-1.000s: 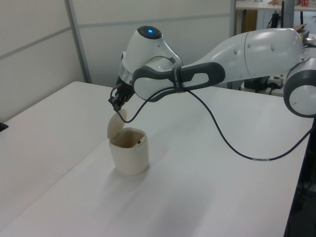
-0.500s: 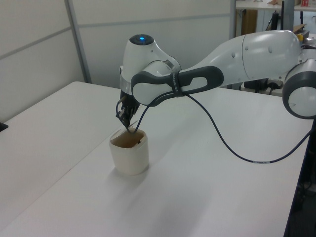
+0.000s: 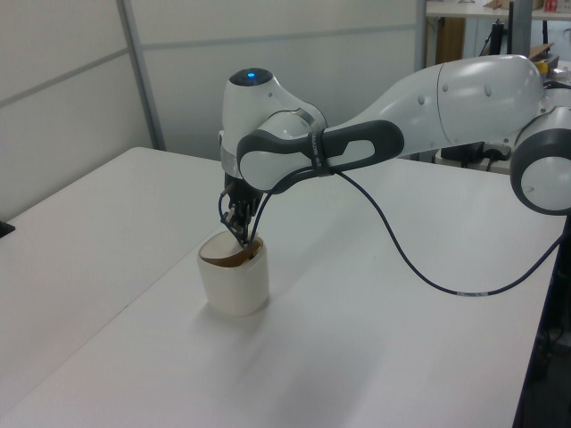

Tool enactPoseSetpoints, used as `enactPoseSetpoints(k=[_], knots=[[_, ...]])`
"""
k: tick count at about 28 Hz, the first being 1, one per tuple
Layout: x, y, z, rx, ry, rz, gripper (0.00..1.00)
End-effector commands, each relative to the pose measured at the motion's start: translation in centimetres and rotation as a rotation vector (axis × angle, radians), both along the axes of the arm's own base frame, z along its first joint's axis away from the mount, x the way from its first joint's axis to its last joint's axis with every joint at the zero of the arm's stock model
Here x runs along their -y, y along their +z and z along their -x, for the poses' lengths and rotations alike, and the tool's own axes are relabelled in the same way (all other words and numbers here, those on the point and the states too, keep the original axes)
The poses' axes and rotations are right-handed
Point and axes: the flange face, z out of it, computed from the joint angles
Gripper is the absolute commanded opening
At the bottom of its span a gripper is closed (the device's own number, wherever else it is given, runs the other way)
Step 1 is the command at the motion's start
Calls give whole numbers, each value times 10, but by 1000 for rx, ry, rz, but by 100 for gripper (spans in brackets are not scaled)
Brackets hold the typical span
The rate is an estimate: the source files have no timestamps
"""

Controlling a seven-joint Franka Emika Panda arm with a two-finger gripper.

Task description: Close the trash can

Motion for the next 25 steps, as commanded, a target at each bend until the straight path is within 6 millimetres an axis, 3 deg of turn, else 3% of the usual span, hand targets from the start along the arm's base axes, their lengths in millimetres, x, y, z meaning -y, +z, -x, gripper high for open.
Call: enactPoseSetpoints(k=[1,25], knots=[[-2,-6,6,-37,35,10,0],[-1,-28,8,-76,58,19,0]])
